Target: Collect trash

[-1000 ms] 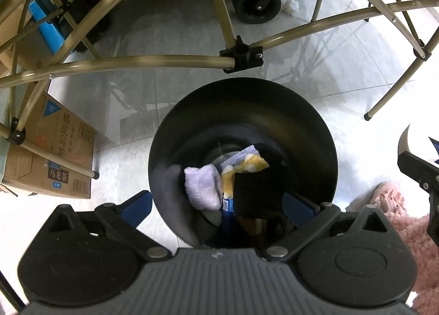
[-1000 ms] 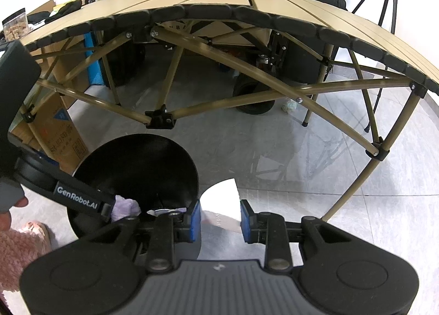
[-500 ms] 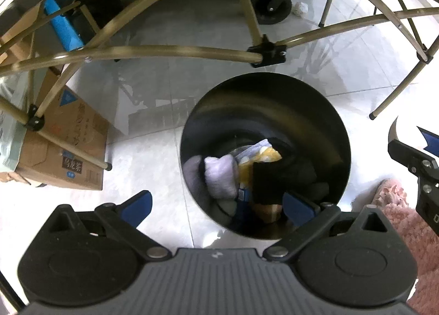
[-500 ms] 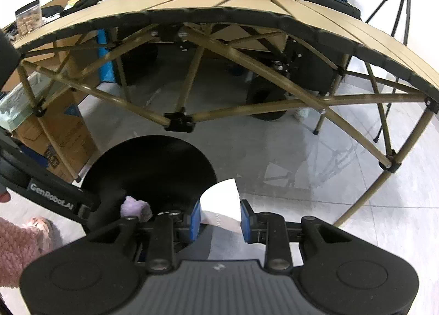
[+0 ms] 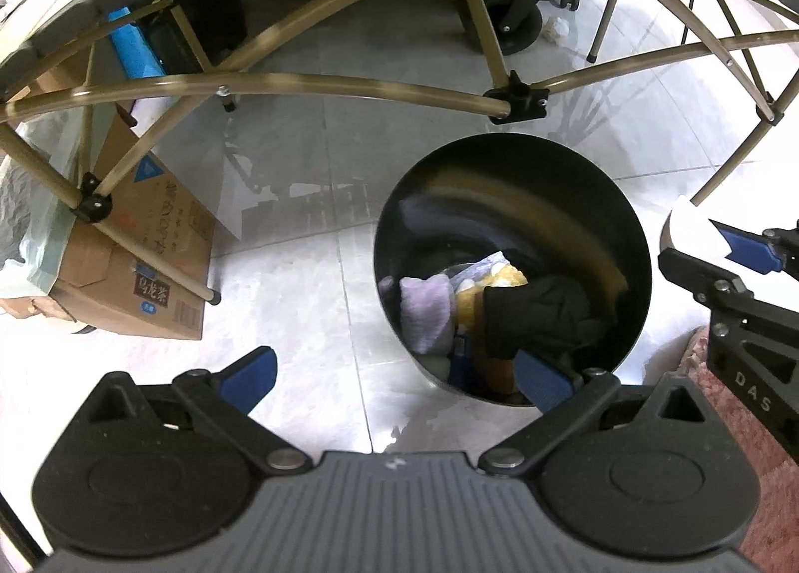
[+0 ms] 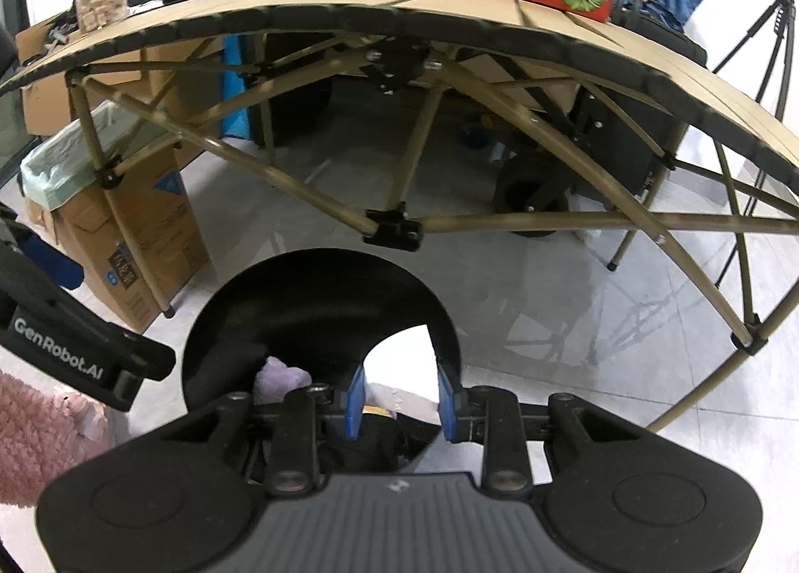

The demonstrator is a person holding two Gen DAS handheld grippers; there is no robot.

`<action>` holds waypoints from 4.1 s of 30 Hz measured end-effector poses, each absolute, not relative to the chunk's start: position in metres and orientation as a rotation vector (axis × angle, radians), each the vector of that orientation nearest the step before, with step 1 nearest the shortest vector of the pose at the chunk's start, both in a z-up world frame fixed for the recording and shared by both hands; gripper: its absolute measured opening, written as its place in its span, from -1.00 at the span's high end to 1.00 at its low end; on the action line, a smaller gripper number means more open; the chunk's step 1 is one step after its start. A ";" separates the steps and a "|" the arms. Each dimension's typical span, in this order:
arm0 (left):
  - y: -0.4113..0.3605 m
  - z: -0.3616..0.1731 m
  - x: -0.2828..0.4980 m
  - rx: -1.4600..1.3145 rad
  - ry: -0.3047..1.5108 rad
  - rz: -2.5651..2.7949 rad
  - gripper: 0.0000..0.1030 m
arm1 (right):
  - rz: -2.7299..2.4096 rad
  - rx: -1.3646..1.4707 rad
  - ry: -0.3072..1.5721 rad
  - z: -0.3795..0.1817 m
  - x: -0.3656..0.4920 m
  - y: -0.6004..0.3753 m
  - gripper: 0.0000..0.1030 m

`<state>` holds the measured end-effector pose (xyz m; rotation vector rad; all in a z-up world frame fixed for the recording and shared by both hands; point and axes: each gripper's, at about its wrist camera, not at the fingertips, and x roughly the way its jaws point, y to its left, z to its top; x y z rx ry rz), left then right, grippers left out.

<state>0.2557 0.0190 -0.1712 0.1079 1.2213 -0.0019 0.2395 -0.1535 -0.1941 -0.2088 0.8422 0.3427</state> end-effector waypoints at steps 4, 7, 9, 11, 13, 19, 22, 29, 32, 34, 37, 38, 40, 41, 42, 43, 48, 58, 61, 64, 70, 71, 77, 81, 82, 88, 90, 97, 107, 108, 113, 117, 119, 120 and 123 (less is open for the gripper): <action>0.026 -0.169 0.253 0.103 1.219 0.008 -1.00 | 0.369 -0.224 0.836 -0.194 0.241 -0.142 0.44; 0.032 -0.169 0.251 0.099 1.220 0.024 -1.00 | 0.384 -0.236 0.830 -0.194 0.245 -0.133 0.44; 0.039 -0.170 0.250 0.091 1.224 0.041 -1.00 | 0.395 -0.242 0.831 -0.194 0.248 -0.127 0.44; 0.046 -0.171 0.250 0.080 1.230 0.060 -1.00 | 0.405 -0.247 0.836 -0.196 0.252 -0.121 0.44; 0.053 -0.173 0.249 0.071 1.236 0.078 -1.00 | 0.415 -0.248 0.841 -0.197 0.255 -0.116 0.44; 0.066 -0.175 0.247 0.051 1.244 0.106 -1.00 | 0.431 -0.261 0.854 -0.203 0.264 -0.100 0.39; 0.066 -0.174 0.247 0.050 1.243 0.108 -1.00 | 0.427 -0.249 0.856 -0.205 0.268 -0.097 0.25; 0.065 -0.170 0.247 0.046 1.229 0.112 -1.00 | 0.391 -0.231 0.874 -0.209 0.273 -0.100 -0.98; 0.066 -0.167 0.247 0.036 1.211 0.126 -1.00 | 0.374 -0.238 0.887 -0.210 0.272 -0.104 -1.00; 0.066 -0.163 0.246 0.031 1.186 0.134 -1.00 | 0.364 -0.241 0.899 -0.211 0.270 -0.109 -1.00; 0.062 -0.154 0.240 0.030 1.127 0.141 -1.00 | 0.351 -0.242 0.884 -0.203 0.262 -0.116 -1.00; 0.060 -0.150 0.237 0.029 1.110 0.139 -1.00 | 0.348 -0.240 0.874 -0.198 0.258 -0.120 -1.00; 0.057 -0.141 0.230 0.016 1.077 0.129 -1.00 | 0.335 -0.236 0.859 -0.188 0.251 -0.128 -1.00; 0.056 -0.135 0.225 0.004 1.060 0.122 -1.00 | 0.327 -0.233 0.853 -0.181 0.245 -0.133 -1.00; 0.055 -0.129 0.219 -0.007 1.041 0.113 -1.00 | 0.324 -0.226 0.846 -0.174 0.239 -0.137 -1.00; 0.053 -0.123 0.213 -0.013 1.022 0.106 -1.00 | 0.322 -0.219 0.843 -0.168 0.233 -0.141 -1.00; 0.047 -0.096 0.175 -0.028 0.950 0.078 -1.00 | 0.340 -0.176 0.816 -0.132 0.191 -0.161 -1.00; 0.035 -0.062 0.093 -0.040 0.818 0.052 -1.00 | 0.336 -0.155 0.720 -0.080 0.110 -0.184 -1.00; 0.029 -0.057 0.072 -0.010 0.792 0.060 -1.00 | 0.341 -0.121 0.717 -0.071 0.095 -0.193 -1.00; 0.025 -0.052 0.055 0.006 0.771 0.057 -1.00 | 0.340 -0.114 0.695 -0.064 0.075 -0.198 -1.00; 0.018 -0.047 0.027 0.033 0.746 0.040 -1.00 | 0.336 -0.091 0.696 -0.062 0.044 -0.205 -1.00; 0.017 -0.046 0.024 0.034 0.741 0.039 -1.00 | 0.335 -0.086 0.701 -0.063 0.041 -0.205 -1.00; 0.015 -0.039 0.014 0.036 0.713 0.030 -1.00 | 0.339 -0.072 0.708 -0.065 0.026 -0.206 -1.00; 0.013 -0.037 0.012 0.043 0.702 0.024 -1.00 | 0.331 -0.069 0.693 -0.061 0.022 -0.207 -1.00; 0.012 -0.036 0.012 0.044 0.701 0.023 -1.00 | 0.330 -0.068 0.691 -0.061 0.022 -0.207 -1.00; 0.010 -0.035 0.009 0.048 0.693 0.018 -1.00 | 0.324 -0.062 0.686 -0.059 0.021 -0.210 -1.00; 0.010 -0.035 0.009 0.050 0.691 0.018 -1.00 | 0.323 -0.061 0.684 -0.059 0.020 -0.210 -1.00; 0.010 -0.035 0.009 0.051 0.690 0.019 -1.00 | 0.323 -0.061 0.684 -0.059 0.020 -0.210 -1.00; 0.010 -0.035 0.009 0.051 0.689 0.019 -1.00 | 0.323 -0.061 0.684 -0.059 0.019 -0.211 -1.00; 0.010 -0.035 0.009 0.051 0.689 0.018 -1.00 | 0.324 -0.060 0.685 -0.059 0.019 -0.211 -1.00; 0.010 -0.035 0.009 0.050 0.691 0.018 -1.00 | 0.322 -0.060 0.685 -0.059 0.019 -0.210 -1.00; 0.010 -0.035 0.009 0.051 0.688 0.017 -1.00 | 0.323 -0.060 0.685 -0.059 0.019 -0.210 -1.00; 0.010 -0.035 0.009 0.051 0.689 0.017 -1.00 | 0.323 -0.060 0.685 -0.059 0.019 -0.210 -1.00; 0.009 -0.035 0.009 0.051 0.690 0.016 -1.00 | 0.323 -0.060 0.685 -0.059 0.019 -0.210 -1.00; 0.007 -0.035 0.009 0.052 0.689 0.016 -1.00 | 0.322 -0.059 0.686 -0.059 0.019 -0.210 -1.00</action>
